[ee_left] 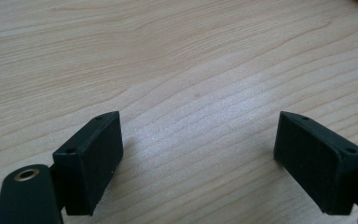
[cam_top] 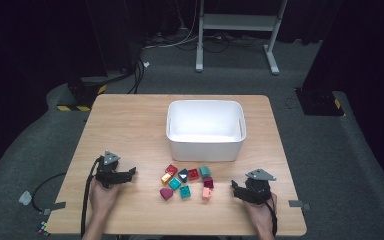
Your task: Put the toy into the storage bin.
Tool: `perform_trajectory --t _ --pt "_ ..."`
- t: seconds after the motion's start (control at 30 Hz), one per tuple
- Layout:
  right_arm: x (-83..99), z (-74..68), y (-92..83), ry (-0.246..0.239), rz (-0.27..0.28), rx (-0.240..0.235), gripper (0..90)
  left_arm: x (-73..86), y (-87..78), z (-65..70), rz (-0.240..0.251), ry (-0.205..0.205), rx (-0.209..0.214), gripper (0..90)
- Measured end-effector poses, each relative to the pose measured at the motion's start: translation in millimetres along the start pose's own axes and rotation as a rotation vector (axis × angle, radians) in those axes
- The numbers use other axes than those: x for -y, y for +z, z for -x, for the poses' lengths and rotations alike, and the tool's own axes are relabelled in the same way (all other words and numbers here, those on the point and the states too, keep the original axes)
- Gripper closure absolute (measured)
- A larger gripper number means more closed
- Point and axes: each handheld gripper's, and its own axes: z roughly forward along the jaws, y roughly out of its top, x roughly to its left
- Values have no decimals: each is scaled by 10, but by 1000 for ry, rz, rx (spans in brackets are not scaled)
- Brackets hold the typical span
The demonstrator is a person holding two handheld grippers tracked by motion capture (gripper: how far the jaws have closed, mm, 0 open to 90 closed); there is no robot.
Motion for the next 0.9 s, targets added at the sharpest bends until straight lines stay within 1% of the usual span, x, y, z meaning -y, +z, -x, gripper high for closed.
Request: perform_trajectory --t 0.27,0.47,0.53,0.57,0.77,0.9 --pt "33 -141 -51 -7 12 -39 288 0 1 1 1 -2 0 157" --pt "74 -280 -112 -41 20 -83 313 0 1 1 1 -2 0 158" --pt "79 -306 -127 -43 22 -91 315 0 1 1 1 -2 0 158" --pt "88 -356 -157 -51 31 -104 323 0 1 1 1 -2 0 158" --pt "120 -500 -197 -77 33 -152 345 0 0 1 1 -2 0 158" --pt "104 -590 -234 -94 51 -196 355 0 1 2 2 -2 0 159"
